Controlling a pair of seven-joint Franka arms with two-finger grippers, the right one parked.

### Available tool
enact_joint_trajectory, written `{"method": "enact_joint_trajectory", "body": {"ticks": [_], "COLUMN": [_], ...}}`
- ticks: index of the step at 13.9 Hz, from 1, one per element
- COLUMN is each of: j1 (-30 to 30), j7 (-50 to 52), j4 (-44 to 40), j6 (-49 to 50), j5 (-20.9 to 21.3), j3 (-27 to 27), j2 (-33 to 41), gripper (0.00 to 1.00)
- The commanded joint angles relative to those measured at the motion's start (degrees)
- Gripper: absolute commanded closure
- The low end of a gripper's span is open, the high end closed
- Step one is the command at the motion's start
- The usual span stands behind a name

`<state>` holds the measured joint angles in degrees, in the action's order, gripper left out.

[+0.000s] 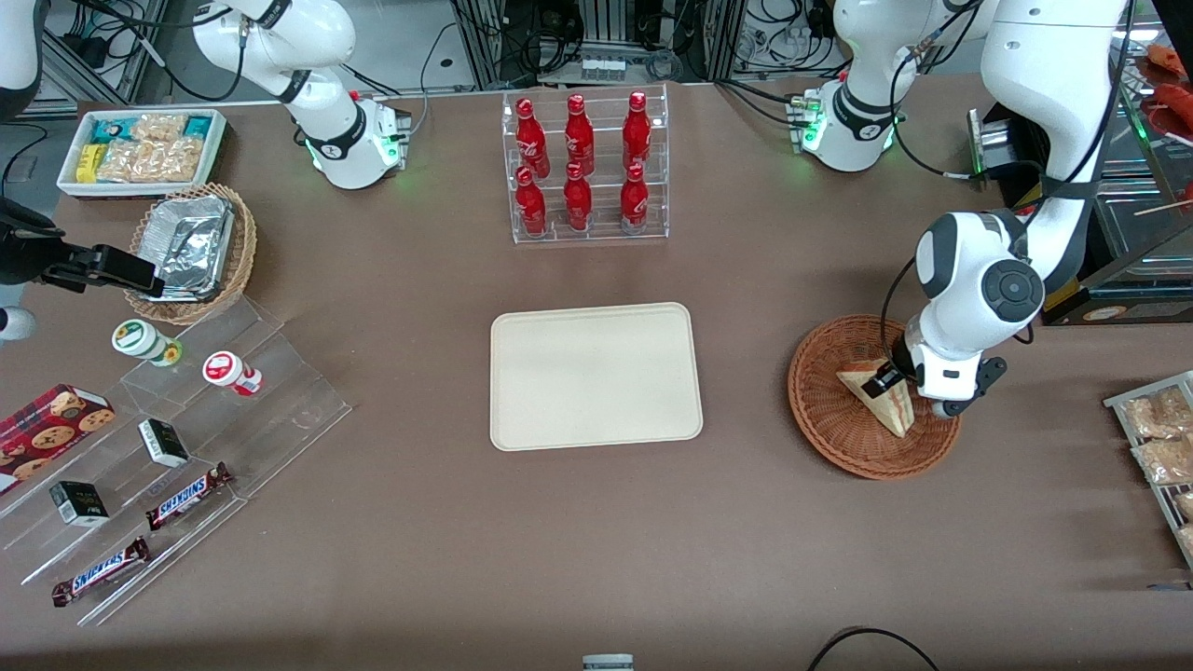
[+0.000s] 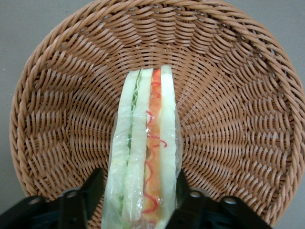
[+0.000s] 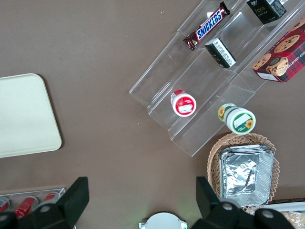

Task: Place sandwich from basket to tray
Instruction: 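Lower the left gripper, close on the wrapped sandwich, and lift it, then carry the sandwich with the left gripper over the cream tray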

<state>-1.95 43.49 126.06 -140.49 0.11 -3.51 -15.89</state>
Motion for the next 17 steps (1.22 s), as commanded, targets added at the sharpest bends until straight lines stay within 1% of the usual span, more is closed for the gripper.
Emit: {"method": "enact_joint_trajectory", "body": {"ticks": [1, 2, 3, 5, 6, 9, 10, 14, 17], "j1": [0.02, 0.02, 0.02, -0.07, -0.16, -0.86, -1.03, -1.04, -1.04], "j7": [0.46, 0.46, 0.37, -0.15, -0.33, -3.57, -4.20, -6.31, -6.40], "j4": [0.42, 0.42, 0.24, -0.89, -3.34, -14.13, -16.78, -18.22, -18.48], "j6": [-1.10, -1.02, -0.41, 3.18, 6.77, 24.68, 27.61, 28.43, 27.73], "j5": [-0.55, -0.55, -0.55, -0.55, -0.38, 0.07, -0.02, 0.07, 0.33], "j3": [-0.09, -0.09, -0.09, -0.18, -0.27, -1.32, -2.63, -9.04, -15.02], "j2": [-0.02, 0.07, 0.41, 1.73, 2.35, 2.27, 2.00, 1.21, -0.01], "gripper": [0.82, 0.97, 1.00, 1.00, 1.00, 1.00, 1.00, 1.00, 1.00]}}
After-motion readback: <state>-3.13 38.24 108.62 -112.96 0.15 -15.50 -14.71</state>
